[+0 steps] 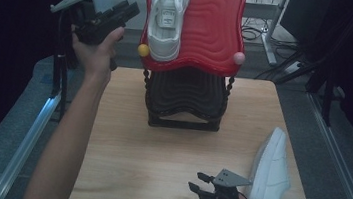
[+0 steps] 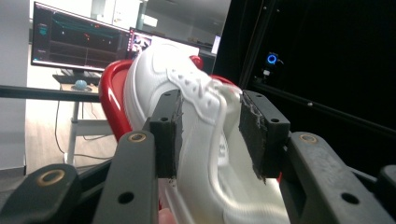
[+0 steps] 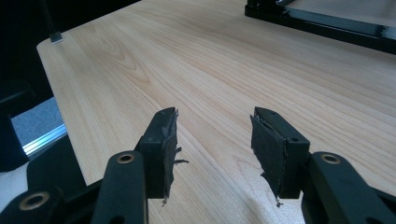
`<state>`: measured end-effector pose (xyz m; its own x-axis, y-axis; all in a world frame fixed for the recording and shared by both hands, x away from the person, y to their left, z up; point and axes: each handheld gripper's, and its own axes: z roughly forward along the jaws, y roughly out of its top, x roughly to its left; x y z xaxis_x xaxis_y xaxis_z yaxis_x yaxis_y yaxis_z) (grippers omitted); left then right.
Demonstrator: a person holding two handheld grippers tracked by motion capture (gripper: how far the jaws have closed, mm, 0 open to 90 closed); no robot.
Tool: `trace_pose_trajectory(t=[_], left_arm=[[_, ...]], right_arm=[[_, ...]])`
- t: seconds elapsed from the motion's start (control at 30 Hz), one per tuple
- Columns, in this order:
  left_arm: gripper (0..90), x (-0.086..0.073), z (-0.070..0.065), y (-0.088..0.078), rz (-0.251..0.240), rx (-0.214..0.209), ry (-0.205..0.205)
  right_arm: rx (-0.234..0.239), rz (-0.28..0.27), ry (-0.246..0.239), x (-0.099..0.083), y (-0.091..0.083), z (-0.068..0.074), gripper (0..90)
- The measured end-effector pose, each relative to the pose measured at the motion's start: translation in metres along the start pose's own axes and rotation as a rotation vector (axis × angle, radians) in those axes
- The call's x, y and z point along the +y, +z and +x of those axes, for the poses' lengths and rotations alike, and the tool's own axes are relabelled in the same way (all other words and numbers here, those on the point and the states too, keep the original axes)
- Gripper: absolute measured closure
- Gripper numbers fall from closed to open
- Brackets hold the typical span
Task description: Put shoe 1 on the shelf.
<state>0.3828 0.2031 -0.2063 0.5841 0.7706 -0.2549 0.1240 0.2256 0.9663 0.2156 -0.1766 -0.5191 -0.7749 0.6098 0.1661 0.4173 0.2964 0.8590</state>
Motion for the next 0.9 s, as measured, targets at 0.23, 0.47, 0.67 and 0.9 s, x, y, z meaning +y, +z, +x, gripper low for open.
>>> trace_pose_trajectory(t=[0.23,0.47,0.67,0.9], left_arm=[[57.7,-0.029,0.003,-0.029,0.071,-0.019,-0.006],[54.7,-0.058,0.012,-0.054,0.130,-0.048,-0.025],[52.6,-0.082,0.012,-0.070,0.169,-0.045,0.020],[51.1,-0.119,0.014,-0.086,0.236,-0.058,0.023]], right_arm=[[-0.003,0.001,-0.008,0.001,0.001,0.000,50.5],[-0.012,0.000,-0.009,0.002,-0.001,0.001,49.9],[-0.021,-0.016,-0.004,0.004,-0.004,-0.001,49.8],[-0.027,-0.025,-0.008,0.006,-0.007,-0.001,49.4]])
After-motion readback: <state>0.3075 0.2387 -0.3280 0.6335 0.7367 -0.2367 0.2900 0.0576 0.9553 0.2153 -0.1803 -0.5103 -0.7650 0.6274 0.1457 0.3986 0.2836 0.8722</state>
